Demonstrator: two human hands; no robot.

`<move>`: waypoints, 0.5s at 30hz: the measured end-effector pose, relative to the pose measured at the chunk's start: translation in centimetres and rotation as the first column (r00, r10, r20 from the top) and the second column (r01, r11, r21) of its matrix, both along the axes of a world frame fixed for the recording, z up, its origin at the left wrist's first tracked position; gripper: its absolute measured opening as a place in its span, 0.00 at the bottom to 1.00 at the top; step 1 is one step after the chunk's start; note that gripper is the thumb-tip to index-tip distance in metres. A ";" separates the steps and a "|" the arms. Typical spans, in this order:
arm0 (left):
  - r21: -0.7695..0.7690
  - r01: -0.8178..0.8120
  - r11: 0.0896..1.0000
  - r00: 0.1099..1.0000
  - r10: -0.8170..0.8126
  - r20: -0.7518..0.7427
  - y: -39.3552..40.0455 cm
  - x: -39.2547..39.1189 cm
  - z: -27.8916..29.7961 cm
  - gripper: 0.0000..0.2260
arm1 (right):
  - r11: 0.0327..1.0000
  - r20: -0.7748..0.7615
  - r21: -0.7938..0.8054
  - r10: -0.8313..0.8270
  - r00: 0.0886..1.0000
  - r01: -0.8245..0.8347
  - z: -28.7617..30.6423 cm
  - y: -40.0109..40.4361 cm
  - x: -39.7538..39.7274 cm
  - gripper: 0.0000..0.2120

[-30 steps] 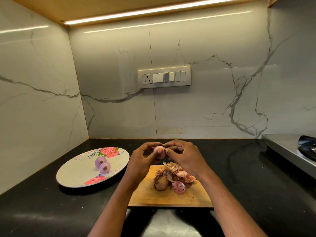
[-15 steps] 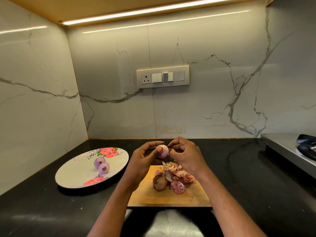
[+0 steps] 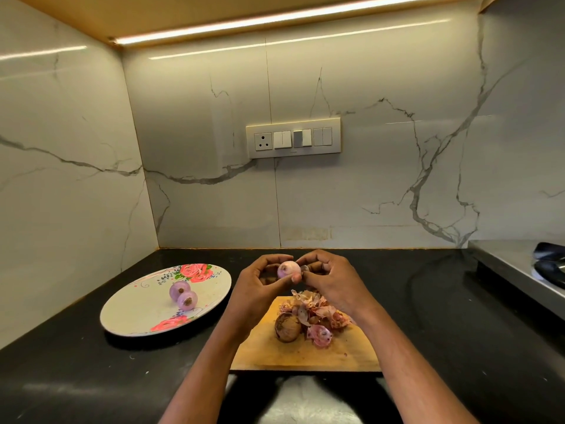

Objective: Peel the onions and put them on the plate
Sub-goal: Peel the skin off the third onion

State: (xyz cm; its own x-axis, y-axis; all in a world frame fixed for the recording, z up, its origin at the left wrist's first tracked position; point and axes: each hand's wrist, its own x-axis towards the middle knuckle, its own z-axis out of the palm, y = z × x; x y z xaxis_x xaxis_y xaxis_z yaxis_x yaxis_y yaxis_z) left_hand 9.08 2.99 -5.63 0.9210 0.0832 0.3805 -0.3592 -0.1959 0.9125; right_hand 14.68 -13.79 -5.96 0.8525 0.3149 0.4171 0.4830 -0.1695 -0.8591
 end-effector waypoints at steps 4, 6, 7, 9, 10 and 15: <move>0.019 0.006 1.000 1.000 -0.006 0.007 0.1 0.1 0.0 0.16 | 0.988 0.096 -0.074 -0.127 0.987 0.134 0.0 -0.1 0.0 0.07; -0.033 -0.001 0.999 1.000 0.001 0.022 0.3 0.0 0.1 0.17 | 0.977 0.116 -0.125 -0.160 0.980 0.175 -0.1 -0.5 0.0 0.09; -0.053 -0.009 0.999 1.000 0.010 0.024 0.4 0.0 0.1 0.19 | 0.976 0.103 -0.146 -0.144 0.984 0.158 -0.2 -0.7 0.1 0.09; -0.057 -0.026 0.998 0.999 0.027 0.017 0.5 0.0 0.1 0.19 | 0.969 0.091 -0.216 -0.099 0.991 0.117 -0.4 -0.7 0.2 0.09; -0.042 -0.035 0.998 0.999 0.036 0.014 0.5 0.0 0.0 0.18 | 0.960 0.099 -0.258 -0.084 0.991 0.107 -0.5 -0.5 0.2 0.09; -0.023 -0.075 0.997 0.997 0.075 -0.007 0.8 0.4 -0.4 0.16 | 0.971 0.126 -0.214 -0.077 0.989 0.103 -0.1 0.1 0.1 0.17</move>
State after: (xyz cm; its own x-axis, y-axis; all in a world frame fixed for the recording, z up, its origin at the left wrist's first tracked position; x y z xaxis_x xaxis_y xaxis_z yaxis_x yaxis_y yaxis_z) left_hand 9.43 3.80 -5.98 0.9144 0.1604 0.3717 -0.3384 -0.2010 0.9193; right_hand 14.74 -13.72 -6.06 0.8312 0.3343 0.4442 0.5516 -0.3950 -0.7347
